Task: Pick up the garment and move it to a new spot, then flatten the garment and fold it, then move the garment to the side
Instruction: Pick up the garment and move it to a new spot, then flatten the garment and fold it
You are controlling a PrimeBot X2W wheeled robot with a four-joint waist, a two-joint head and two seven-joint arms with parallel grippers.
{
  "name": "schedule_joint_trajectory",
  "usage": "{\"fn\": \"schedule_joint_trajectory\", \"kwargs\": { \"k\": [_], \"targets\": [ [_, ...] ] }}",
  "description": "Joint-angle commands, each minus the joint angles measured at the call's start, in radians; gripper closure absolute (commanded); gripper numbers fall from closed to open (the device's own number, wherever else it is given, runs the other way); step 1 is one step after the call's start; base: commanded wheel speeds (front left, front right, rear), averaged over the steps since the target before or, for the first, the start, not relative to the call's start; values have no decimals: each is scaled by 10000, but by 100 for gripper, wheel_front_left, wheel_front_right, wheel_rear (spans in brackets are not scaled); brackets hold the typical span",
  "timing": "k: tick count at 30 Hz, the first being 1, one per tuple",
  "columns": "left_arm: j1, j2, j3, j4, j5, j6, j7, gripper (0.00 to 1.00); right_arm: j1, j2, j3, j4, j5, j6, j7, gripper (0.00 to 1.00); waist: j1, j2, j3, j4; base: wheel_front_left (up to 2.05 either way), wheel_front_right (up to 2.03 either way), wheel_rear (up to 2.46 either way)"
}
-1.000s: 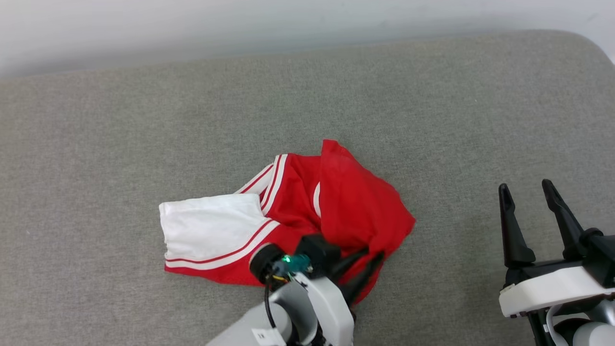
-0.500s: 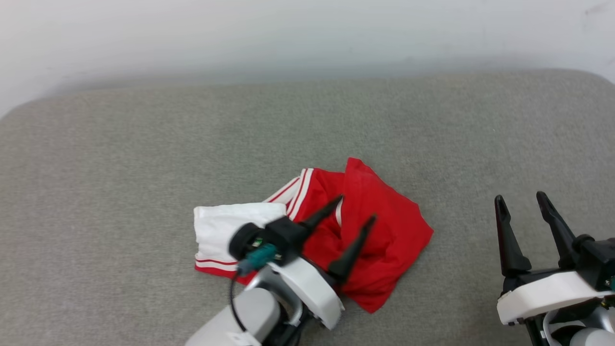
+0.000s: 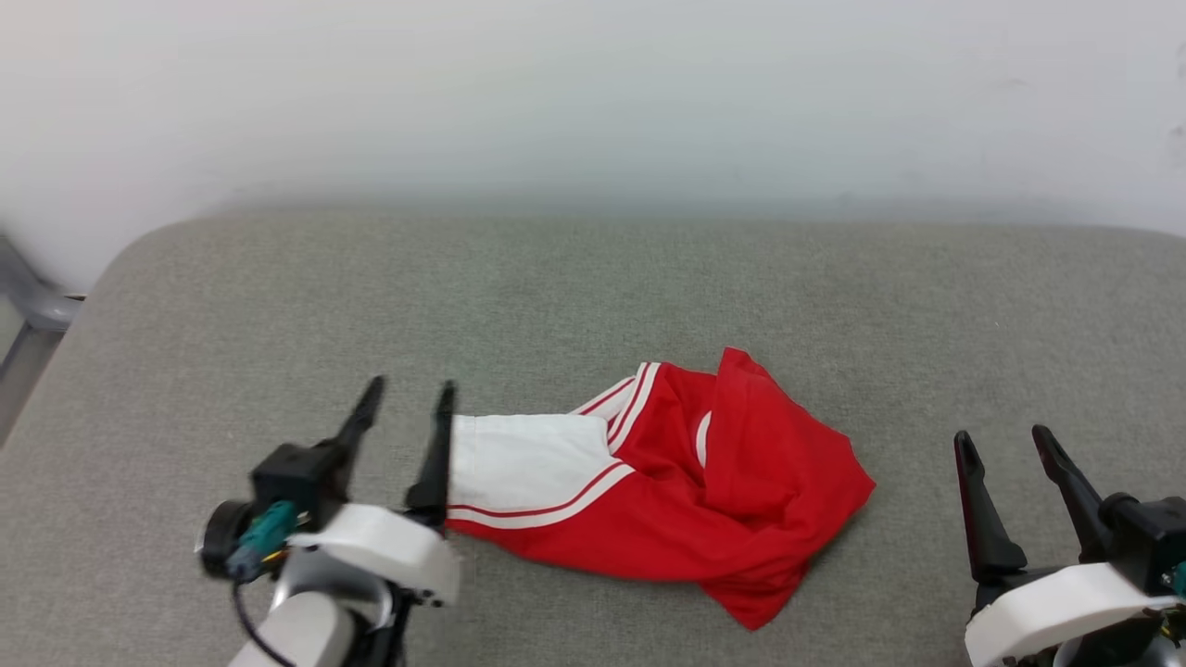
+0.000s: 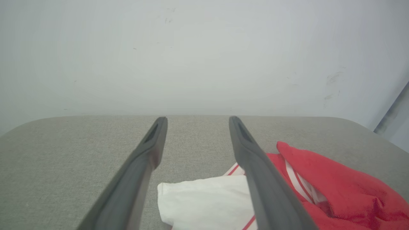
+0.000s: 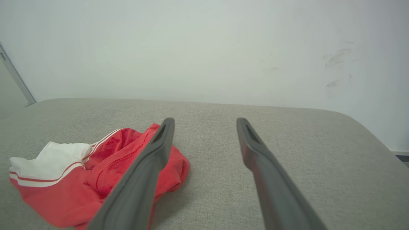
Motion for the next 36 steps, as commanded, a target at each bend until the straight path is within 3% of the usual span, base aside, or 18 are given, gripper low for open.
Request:
{"fn": "schedule_joint_trajectory", "kwargs": {
  "k": [1, 9, 21, 30, 36],
  "targets": [
    [330, 133, 309, -108, 34, 103, -42, 0, 184, 7, -37, -83, -41, -7, 51, 0, 1, -1, -150, 117, 0, 0, 0],
    [1237, 475, 653, -284, 296, 91, -44, 0, 546, 7, -143, -258, -47, -7, 320, 0, 1, -1, -420, 234, 0, 0, 0],
    [1175, 354, 449, -154, 333, 53, -44, 0, 460, 7, -557, 310, 358, -7, 834, 0, 1, -1, -486, 333, 0, 0, 0],
    [632, -88, 288, -192, 442, -70, -37, 0, -601, -2, -1022, 1688, 911, -7, 2724, 0, 1, -1, 14, 1078, 0, 0, 0],
    [219, -439, 478, -278, 656, -273, -36, 0, -2270, -682, -168, 2239, 1337, -7, 4545, 0, 1, -1, 726, 1527, 0, 0, 0]
  ]
}}
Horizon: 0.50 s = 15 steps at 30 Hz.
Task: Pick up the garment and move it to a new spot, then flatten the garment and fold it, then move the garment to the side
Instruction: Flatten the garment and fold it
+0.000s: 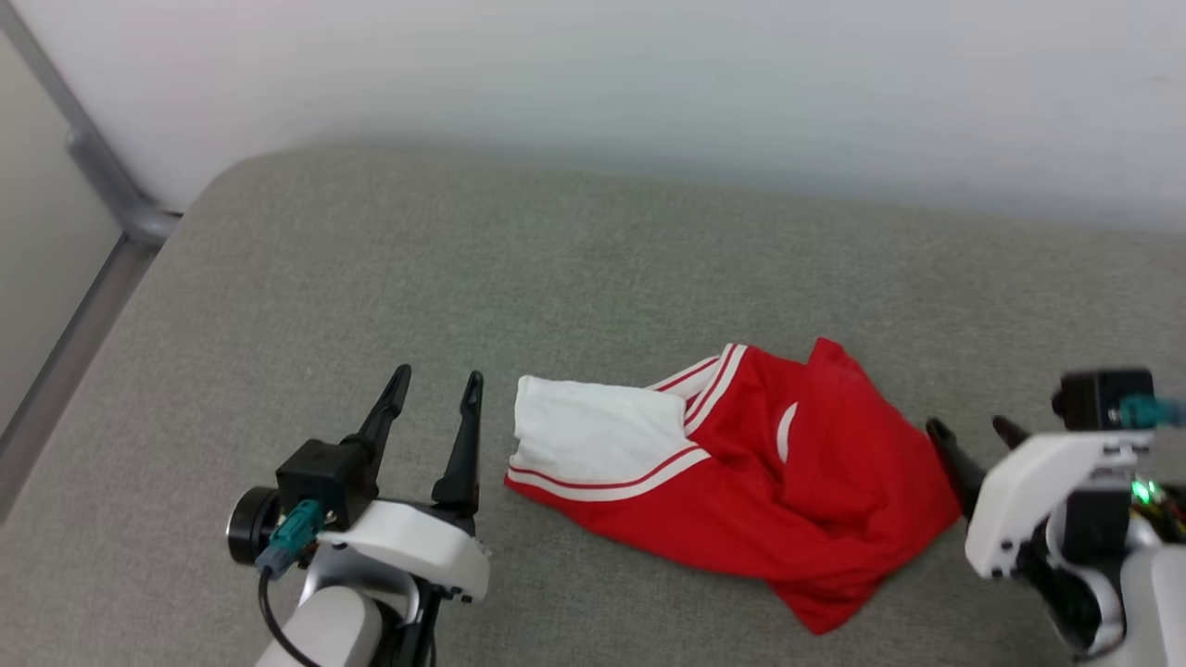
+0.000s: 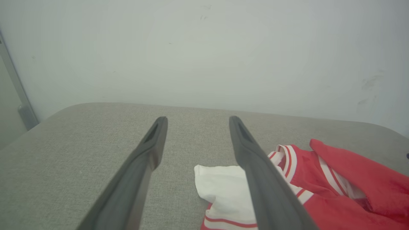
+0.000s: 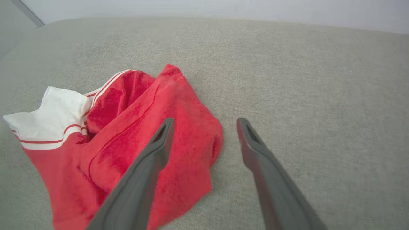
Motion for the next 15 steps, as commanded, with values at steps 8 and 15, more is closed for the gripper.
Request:
{"fn": "schedule_joint_trajectory", "kwargs": {
  "k": [8, 15],
  "targets": [
    [-575, -482, 250, 22, 481, -488, -25, 0, -2248, -1086, 1615, 1062, 556, -7, 2507, 0, -1, 0, 1034, 759, 0, 0, 0],
    [-509, -824, 694, 195, 735, -754, -25, 0, -2981, -1522, 2317, 2167, 891, -7, 3962, 83, -1, 0, 1230, 866, 0, 0, 0]
  ]
}}
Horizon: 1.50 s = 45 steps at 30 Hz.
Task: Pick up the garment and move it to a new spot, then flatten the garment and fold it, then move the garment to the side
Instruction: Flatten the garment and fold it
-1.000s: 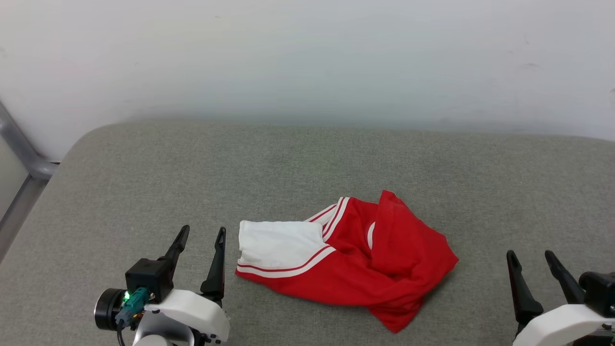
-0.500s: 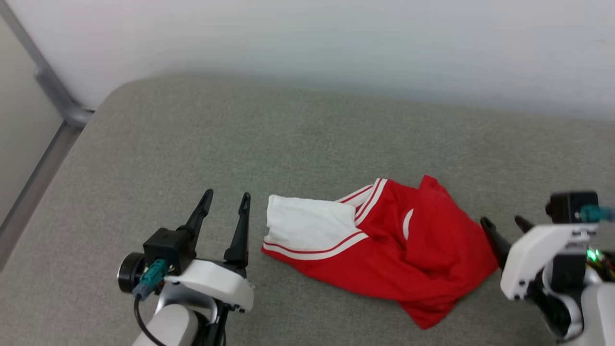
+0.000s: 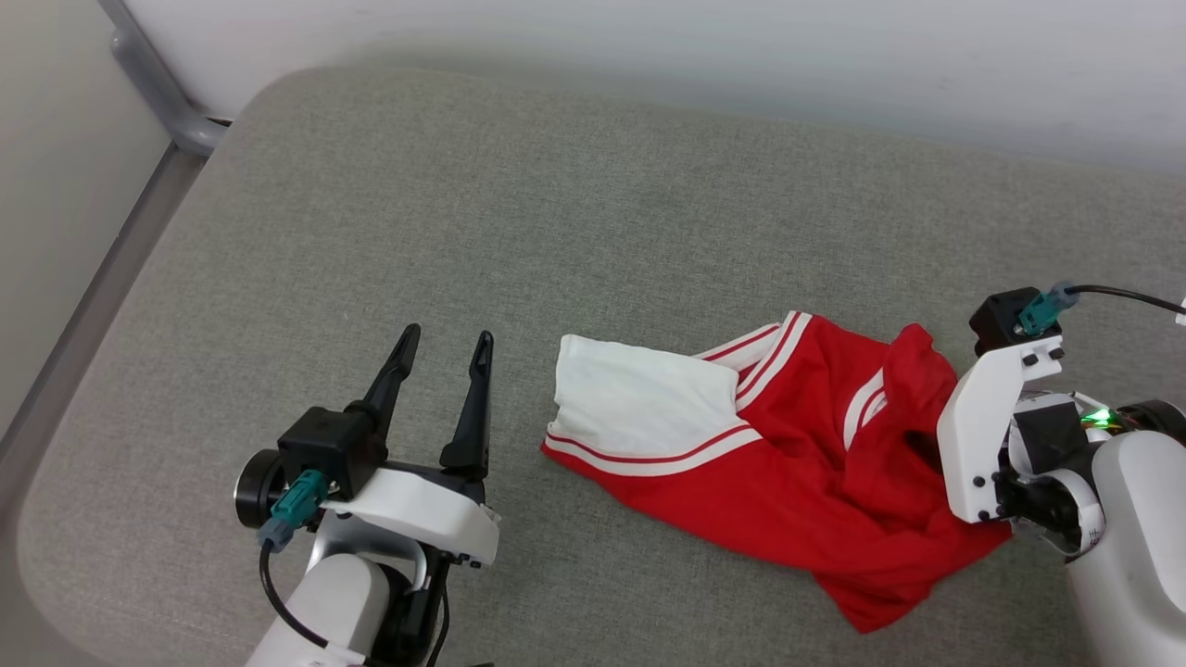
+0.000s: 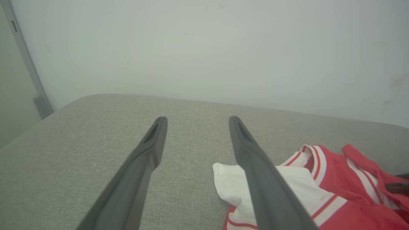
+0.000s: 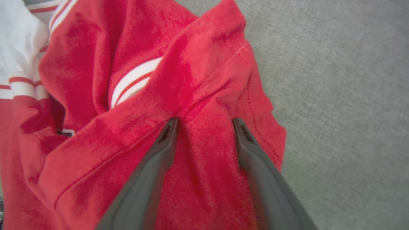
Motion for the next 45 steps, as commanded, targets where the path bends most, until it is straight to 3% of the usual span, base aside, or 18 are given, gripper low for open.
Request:
{"fn": "schedule_joint_trajectory", "kwargs": {
  "k": [1, 8, 13, 21, 27, 28, 29, 30, 31, 38, 45],
  "targets": [
    [65, -61, 104, 32, 65, -63, -25, 0, -181, -84, 23, 87, 38, -7, 33, 100, -2, 0, -17, -21, 0, 0, 0],
    [469, -50, 512, 208, 319, -235, -24, 0, -131, -144, -265, -387, 85, -7, -587, 100, -2, 0, -438, -428, 0, 0, 0],
    [809, 54, 731, 276, 402, -203, -24, 0, 854, -37, -1339, -1821, -221, -8, -1105, 100, -2, 0, -845, -870, 0, 0, 0],
    [1374, 228, 886, 292, 331, -66, 10, 0, 4252, 1440, -3783, -3735, -748, -7, -1081, 100, -2, 0, -1363, -1416, 0, 0, 0],
    [1678, 278, 856, 255, 233, 19, 141, 0, 6503, 2102, -4131, -3505, -341, -7, -1136, 100, -2, 0, -1546, -1555, 0, 0, 0],
    [1710, 284, 850, 249, 212, 25, 178, 0, 6738, 2118, -4024, -3335, -51, -7, -1275, 96, -2, 0, -1559, -1567, 0, 0, 0],
    [1734, 298, 850, 237, 213, 38, 193, 0, 6878, 2124, -3919, -3130, 230, -7, -1482, 64, -2, 0, -1565, -1580, 0, 0, 0],
    [1777, 299, 837, 238, 198, 44, 208, 0, 6929, 2127, -3819, -3019, 337, -7, -1861, 6, -2, 0, -1599, -1594, 0, 0, 0],
    [1815, 303, 822, 225, 207, 57, 232, 0, 6901, 2116, -3801, -2888, 484, -7, -2331, 0, -2, 0, -1629, -1600, 0, 0, 0],
    [2057, 408, 725, 237, 164, 102, 375, 0, 6359, 2119, -3600, -2633, 334, -7, -6066, 0, -2, 0, -1925, -1594, 0, 0, 0],
    [2125, 495, 723, 171, 160, 221, 456, 0, 5784, 2117, -3266, -3142, -967, -7, -8332, 0, -2, 0, -2088, -1521, 0, 0, 0]
  ]
}}
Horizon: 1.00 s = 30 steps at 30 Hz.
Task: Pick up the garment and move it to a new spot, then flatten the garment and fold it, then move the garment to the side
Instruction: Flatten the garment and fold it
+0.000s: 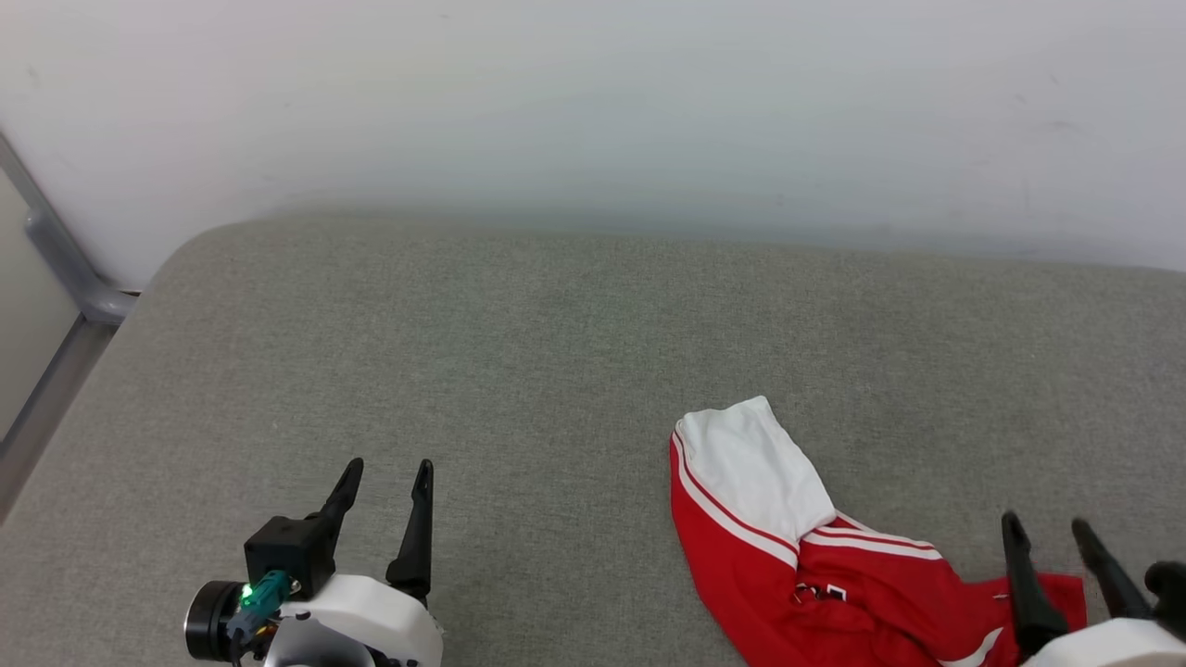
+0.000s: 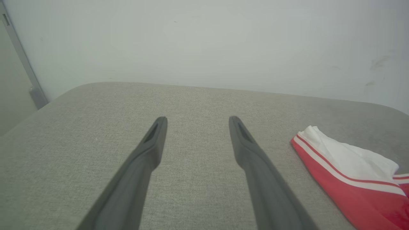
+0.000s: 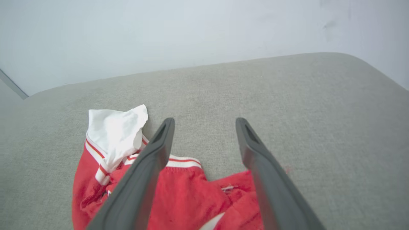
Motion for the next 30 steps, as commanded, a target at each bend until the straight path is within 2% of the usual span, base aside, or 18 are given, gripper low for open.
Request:
{"fn": "schedule_joint_trajectory", "kwargs": {
  "k": [1, 8, 14, 21, 22, 23, 30],
  "targets": [
    [107, 75, 13, -50, -14, 61, 27, 0, -167, -1, 151, -297, -395, -7, -326, 0, 1, 0, -44, 17, 0, 0, 0],
    [-77, 219, -56, -138, -8, 13, 195, 0, -182, 1, 711, -1352, -1005, -7, -244, 0, 1, 0, -71, -42, 0, 0, 0],
    [-928, 131, -734, -81, -80, -649, 1106, 0, 23, 3, 922, -2171, -1021, -7, 179, 0, 1, 0, 303, -330, 0, 0, 0],
    [-2800, -383, -1727, 306, -183, -1557, 2685, 0, -372, 2, 1020, -2748, -1108, -7, 478, 0, 1, 0, 1335, -932, 0, 0, 0],
    [-2800, -383, -1727, 306, -183, -1557, 2685, 0, -372, 2, 1020, -2748, -1108, -7, 478, 0, 1, 0, 1335, -932, 0, 0, 0],
    [-3369, -491, -2011, 563, -195, -1768, 3167, 0, -475, 2, 1041, -2790, -1095, -7, 488, 0, 1, 0, 1625, -1114, 0, 0, 0],
    [-4616, -671, -2701, 1457, -501, -2150, 4640, 0, -860, 4, 1161, -2707, -1082, -7, 380, 0, 1, 0, 2334, -1663, 0, 0, 0]
  ]
}}
